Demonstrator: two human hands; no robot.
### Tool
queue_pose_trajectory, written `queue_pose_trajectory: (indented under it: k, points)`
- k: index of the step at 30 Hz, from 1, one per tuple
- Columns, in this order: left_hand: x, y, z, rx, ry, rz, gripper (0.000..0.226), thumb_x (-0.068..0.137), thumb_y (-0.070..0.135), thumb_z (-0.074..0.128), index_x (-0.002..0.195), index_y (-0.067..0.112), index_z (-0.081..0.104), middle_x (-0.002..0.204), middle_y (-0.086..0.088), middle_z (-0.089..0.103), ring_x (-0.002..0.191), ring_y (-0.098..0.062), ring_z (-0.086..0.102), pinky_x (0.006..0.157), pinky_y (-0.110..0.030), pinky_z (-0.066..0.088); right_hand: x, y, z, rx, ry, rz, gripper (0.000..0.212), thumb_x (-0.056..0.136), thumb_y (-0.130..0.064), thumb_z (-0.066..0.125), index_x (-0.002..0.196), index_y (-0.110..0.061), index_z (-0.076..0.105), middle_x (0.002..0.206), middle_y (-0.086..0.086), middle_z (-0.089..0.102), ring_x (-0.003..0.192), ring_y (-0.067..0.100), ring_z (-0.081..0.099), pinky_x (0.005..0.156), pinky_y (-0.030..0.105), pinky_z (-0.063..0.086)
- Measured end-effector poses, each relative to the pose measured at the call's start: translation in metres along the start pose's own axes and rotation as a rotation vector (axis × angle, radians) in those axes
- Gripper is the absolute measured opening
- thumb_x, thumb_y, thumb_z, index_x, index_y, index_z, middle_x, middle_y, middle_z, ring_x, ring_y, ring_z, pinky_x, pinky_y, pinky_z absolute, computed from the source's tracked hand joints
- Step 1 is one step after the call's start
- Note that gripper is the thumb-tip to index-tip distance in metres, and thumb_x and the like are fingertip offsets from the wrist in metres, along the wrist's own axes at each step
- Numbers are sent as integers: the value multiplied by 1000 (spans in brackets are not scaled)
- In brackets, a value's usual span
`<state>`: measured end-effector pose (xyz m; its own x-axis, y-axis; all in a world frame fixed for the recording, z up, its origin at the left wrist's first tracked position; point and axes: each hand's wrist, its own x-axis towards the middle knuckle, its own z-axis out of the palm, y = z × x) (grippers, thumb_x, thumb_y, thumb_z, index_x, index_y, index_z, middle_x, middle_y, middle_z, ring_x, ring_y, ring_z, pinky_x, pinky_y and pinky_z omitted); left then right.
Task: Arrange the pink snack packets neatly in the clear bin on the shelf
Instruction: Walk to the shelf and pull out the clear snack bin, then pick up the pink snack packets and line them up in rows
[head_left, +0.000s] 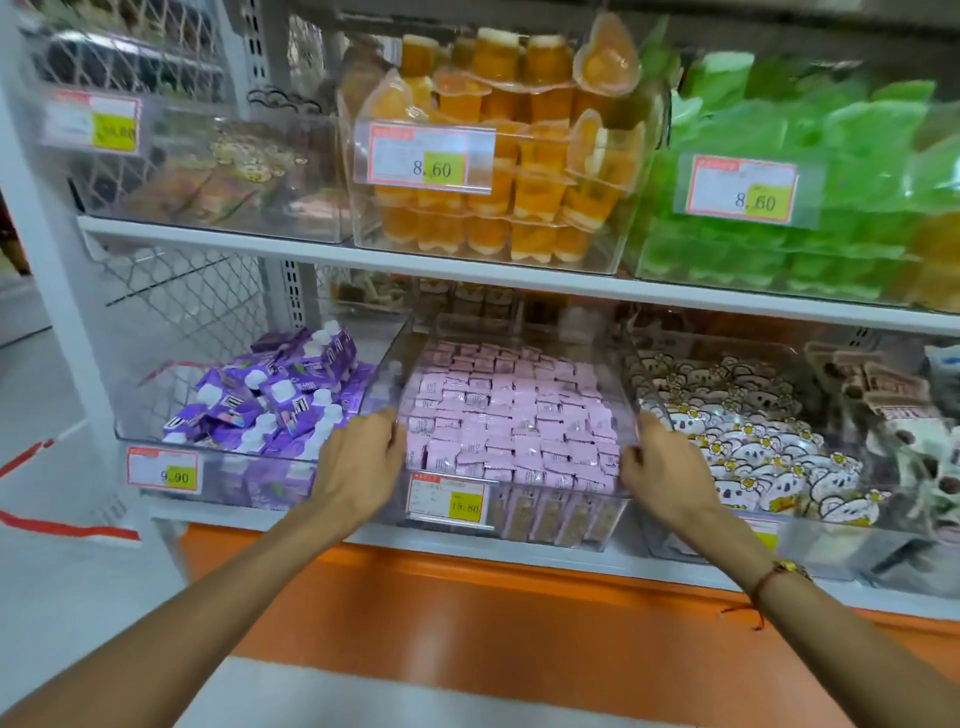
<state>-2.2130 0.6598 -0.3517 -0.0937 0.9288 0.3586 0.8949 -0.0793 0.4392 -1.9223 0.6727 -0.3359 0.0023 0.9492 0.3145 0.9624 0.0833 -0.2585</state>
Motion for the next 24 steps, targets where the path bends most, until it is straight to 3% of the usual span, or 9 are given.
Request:
queue_pose_trajectory:
  k: [3,6,8,10,14,17,20,22,24]
  points:
    - [14,12,-12,-15,3,-10,29,99,22,41,75,7,48,79,-20,64,79,-40,59,64,-41,44,8,-3,-11,6,10,34,14,89,-7,46,100,0,52,77,19,62,64,32,52,54,32,35]
    - [21,19,-26,-22,-5,22,29,97,18,44,72,6,51,77,-19,64,79,-41,59,65,-41,43,15,-4,-24,-3,23,30,19,88,-8,46,103,1,55,86,26,64,81,40,61,62,38,41]
    - [13,21,-32,-27,-16,71,29,95,16,46,68,7,50,70,-17,62,75,-39,59,62,-40,41,11,-2,-30,-14,30,13,15,89,-7,47,98,1,55,76,23,60,75,39,60,53,34,34]
    - [2,19,-36,-40,-9,110,27,94,16,48,69,7,54,62,-11,59,70,-36,59,59,-38,39,1,1,-35,-4,63,-30,12,88,-6,48,96,-1,55,62,13,53,58,32,54,44,31,28]
    - [-22,4,-42,-61,16,116,23,91,17,51,70,11,58,51,-1,51,64,-29,59,52,-33,34,-30,4,-38,6,88,-100,25,89,-10,49,113,-5,54,54,12,60,51,31,56,48,37,46]
    - [-46,-2,-37,-156,15,138,21,94,23,54,74,26,61,62,10,65,70,-13,66,57,-29,44,-55,4,-33,66,36,-99,44,93,-15,50,136,-13,43,56,6,64,53,27,59,52,40,48]
    - [-56,-8,-32,-352,43,70,13,93,33,55,99,36,66,93,17,72,85,-3,67,77,-35,54,-64,4,-36,66,186,-120,45,93,-25,55,135,-13,43,93,10,68,79,29,62,64,37,50]
    - [-61,-11,-29,-429,5,55,36,90,47,49,124,36,55,113,26,62,94,-2,64,85,-33,51,-71,-5,-35,-46,287,-265,54,91,-41,54,136,-13,43,121,12,57,107,30,53,85,39,46]
    - [-67,-11,-23,-453,-34,78,50,88,53,42,136,42,39,115,39,47,98,1,58,84,-29,46,-80,-17,-26,-118,134,-412,69,87,-61,46,142,-20,37,140,9,45,128,28,40,104,39,37]
